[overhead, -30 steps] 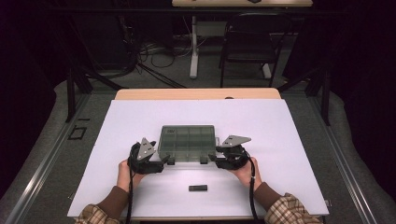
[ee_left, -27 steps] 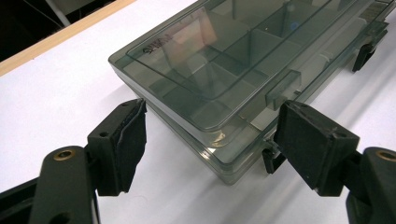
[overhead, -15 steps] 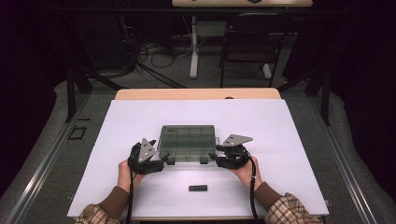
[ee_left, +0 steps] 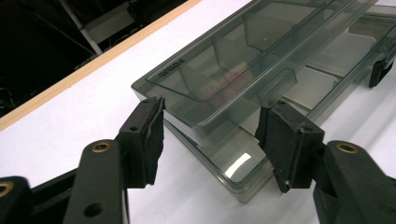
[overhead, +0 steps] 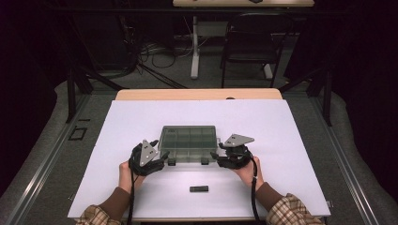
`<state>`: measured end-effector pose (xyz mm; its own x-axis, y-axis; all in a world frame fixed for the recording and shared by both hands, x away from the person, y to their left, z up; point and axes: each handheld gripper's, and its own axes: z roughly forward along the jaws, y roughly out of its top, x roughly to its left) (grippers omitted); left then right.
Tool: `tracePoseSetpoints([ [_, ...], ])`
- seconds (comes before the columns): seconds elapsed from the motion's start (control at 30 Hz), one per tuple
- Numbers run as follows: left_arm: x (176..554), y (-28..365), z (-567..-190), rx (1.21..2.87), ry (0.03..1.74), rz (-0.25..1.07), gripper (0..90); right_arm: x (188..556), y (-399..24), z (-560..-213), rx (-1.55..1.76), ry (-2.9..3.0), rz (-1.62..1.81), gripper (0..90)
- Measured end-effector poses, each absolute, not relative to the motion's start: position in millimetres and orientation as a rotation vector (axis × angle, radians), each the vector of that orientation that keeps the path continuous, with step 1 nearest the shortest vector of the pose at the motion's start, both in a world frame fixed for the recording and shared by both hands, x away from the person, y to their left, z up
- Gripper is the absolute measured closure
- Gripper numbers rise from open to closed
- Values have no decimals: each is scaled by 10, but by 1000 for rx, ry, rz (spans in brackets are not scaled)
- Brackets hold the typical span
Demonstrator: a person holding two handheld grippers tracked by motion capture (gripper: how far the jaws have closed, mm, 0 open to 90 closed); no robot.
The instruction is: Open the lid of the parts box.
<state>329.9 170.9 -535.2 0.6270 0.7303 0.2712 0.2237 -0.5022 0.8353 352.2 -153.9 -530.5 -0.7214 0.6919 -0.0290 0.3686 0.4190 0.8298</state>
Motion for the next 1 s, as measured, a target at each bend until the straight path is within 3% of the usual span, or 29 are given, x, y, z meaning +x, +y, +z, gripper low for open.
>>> tracePoseSetpoints([
  [0.3,3305,1680,-5343,2010,759,825,454,3536,-1527,-5276,836,2272,1196,430],
  [0.63,3343,1709,-5317,1977,773,813,499,3569,-1518,-5219,798,2221,1204,518],
  [1.0,3399,1731,-5280,1959,771,796,495,3636,-1494,-5199,796,2209,1222,522],
])
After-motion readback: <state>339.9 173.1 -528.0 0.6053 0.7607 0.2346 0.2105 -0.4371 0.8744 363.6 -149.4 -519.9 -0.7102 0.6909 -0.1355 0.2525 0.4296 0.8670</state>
